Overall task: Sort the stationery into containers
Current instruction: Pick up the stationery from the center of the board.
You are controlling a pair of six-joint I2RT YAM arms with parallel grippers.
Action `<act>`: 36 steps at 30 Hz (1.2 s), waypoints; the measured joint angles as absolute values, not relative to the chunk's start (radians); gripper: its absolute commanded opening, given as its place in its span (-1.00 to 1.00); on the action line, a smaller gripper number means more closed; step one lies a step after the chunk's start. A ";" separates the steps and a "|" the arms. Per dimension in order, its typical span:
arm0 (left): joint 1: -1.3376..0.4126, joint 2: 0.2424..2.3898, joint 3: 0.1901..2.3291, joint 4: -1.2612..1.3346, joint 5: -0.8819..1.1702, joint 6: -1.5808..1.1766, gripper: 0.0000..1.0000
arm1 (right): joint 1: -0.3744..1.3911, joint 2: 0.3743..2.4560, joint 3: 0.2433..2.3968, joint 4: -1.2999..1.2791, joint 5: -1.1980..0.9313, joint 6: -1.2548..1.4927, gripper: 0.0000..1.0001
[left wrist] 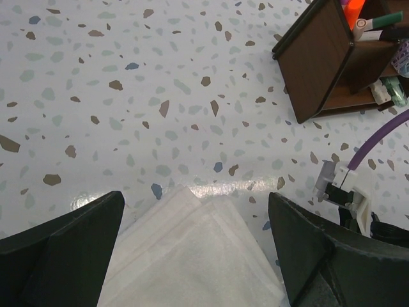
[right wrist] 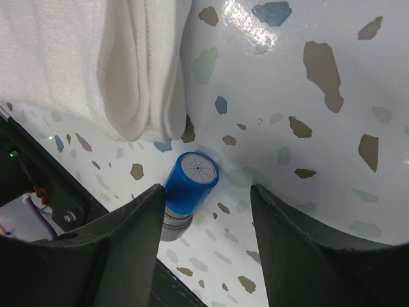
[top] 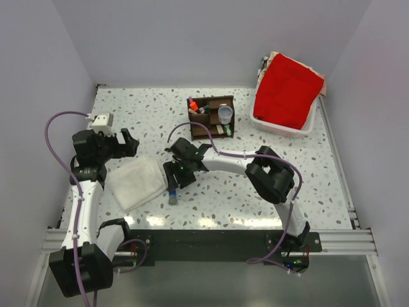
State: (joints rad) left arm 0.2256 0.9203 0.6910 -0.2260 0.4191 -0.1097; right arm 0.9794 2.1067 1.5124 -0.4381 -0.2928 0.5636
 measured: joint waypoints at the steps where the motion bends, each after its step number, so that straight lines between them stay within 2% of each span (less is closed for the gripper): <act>1: 0.223 0.920 0.691 -0.226 0.419 -0.111 1.00 | 0.982 2.114 1.521 -0.440 -0.290 0.564 0.17; 14: 0.180 0.918 0.691 -0.227 0.404 -0.110 1.00 | 1.023 2.160 1.599 -0.484 -0.218 0.569 -0.15; 21: 0.152 0.927 0.692 -0.227 0.389 -0.107 1.00 | 1.029 2.161 1.602 -0.496 -0.198 0.574 -0.84; 24: 0.141 0.947 0.697 -0.228 0.388 -0.101 1.00 | 1.029 2.157 1.602 -0.494 -0.193 0.561 -0.98; 29: 0.116 0.991 0.716 -0.226 0.389 -0.088 1.00 | 1.029 2.096 1.569 -0.496 -0.133 0.481 -1.00; 36: 0.109 1.027 0.718 -0.212 0.394 -0.087 1.00 | 1.029 1.906 1.507 -0.456 -0.036 0.329 -1.00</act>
State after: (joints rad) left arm 0.1089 1.0267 0.7177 -0.2123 0.3943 -0.0872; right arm 1.0290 1.9064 1.5070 -0.4561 -0.0364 0.3294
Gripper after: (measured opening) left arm 0.997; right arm 0.275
